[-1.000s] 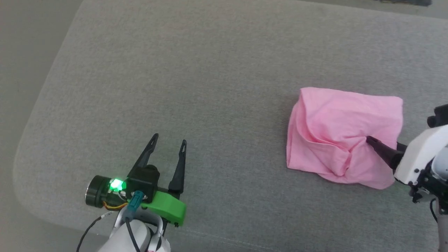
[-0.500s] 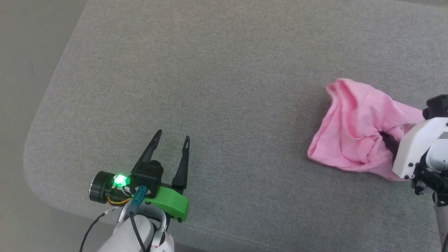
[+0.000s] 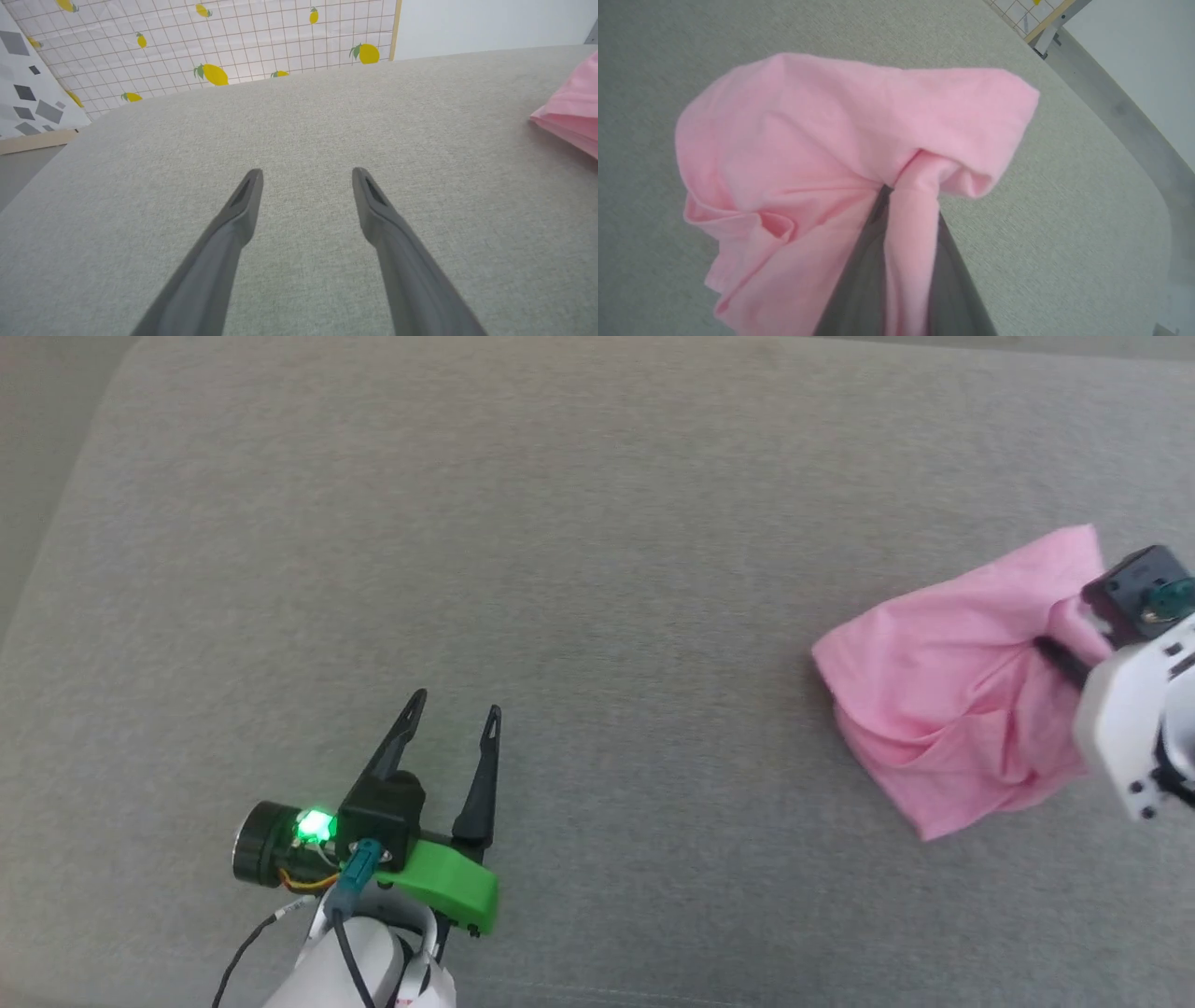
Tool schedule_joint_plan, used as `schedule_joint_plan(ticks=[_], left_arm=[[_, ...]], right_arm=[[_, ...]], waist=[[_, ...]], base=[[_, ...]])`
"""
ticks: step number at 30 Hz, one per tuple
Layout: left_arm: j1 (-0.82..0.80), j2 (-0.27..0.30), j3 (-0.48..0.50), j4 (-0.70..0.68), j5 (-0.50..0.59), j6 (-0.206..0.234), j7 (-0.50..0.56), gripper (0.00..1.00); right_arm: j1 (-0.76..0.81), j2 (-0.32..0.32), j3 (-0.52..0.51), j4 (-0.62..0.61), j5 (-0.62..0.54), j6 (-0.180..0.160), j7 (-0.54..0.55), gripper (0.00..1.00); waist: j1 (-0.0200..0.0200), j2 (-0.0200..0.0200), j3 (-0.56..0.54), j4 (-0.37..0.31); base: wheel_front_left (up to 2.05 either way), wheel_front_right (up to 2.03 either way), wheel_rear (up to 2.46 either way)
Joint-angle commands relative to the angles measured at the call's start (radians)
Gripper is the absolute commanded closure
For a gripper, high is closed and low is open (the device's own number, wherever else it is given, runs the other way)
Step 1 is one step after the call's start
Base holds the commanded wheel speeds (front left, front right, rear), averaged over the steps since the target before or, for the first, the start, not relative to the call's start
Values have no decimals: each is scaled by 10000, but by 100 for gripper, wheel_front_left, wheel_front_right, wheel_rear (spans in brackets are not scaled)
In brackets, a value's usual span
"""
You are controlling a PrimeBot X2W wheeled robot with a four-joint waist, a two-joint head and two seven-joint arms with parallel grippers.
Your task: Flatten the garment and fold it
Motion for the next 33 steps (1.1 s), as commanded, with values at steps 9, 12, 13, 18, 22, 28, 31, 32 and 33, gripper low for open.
schedule_joint_plan(ticks=[9, 12, 13, 18, 22, 28, 31, 32, 33], left_arm=[[-278, -81, 102, -414, 238, -362, -47, 0], [-426, -70, 73, -511, 331, -486, -47, 0], [-480, -64, 53, -545, 372, -531, -47, 0], [-672, -6, 36, -757, 512, -633, -47, 0], [-736, 92, 113, -941, 585, -621, -47, 0], [-748, 267, 242, -1326, 642, -594, -47, 0], [-750, 283, 240, -1361, 639, -577, -47, 0], [-760, 282, 230, -1354, 637, -576, -47, 0], [-769, 278, 223, -1341, 632, -576, -47, 0]], right_arm=[[-613, -2029, 188, 1121, 600, -13, -685, 100], [-618, -2293, -182, 2084, 640, -13, -1109, 100], [-610, -2383, -331, 2483, 586, -13, -1315, 100], [-562, -2590, -1228, 4512, 256, -13, -2447, 100], [-597, -2664, -1964, 5973, -223, -13, -3434, 100], [-905, -2592, -3138, 8024, -1516, -13, -5102, 100], [-1041, -2419, -3368, 8464, -1854, -13, -5294, 91], [-1127, -2373, -3493, 8612, -1985, -13, -5409, 0], [-1200, -2334, -3601, 8735, -2083, -13, -5488, 0]], waist=[[-1, 0, 1256, -1576], [-1, 0, 1661, -1582], [-1, 0, 1806, -1548], [-1, 0, 2438, -1290], [-1, 0, 2819, -1063], [-1, 0, 3174, -866], [-1, 0, 3201, -848], [-1, 0, 3191, -841], [-1, 0, 3174, -836]], base=[[0, 0, 0], [0, 0, 0], [0, 0, 0], [0, 0, 0], [0, 0, 0], [0, 0, 0], [0, 0, 0], [0, 0, 0], [0, 0, 0]])
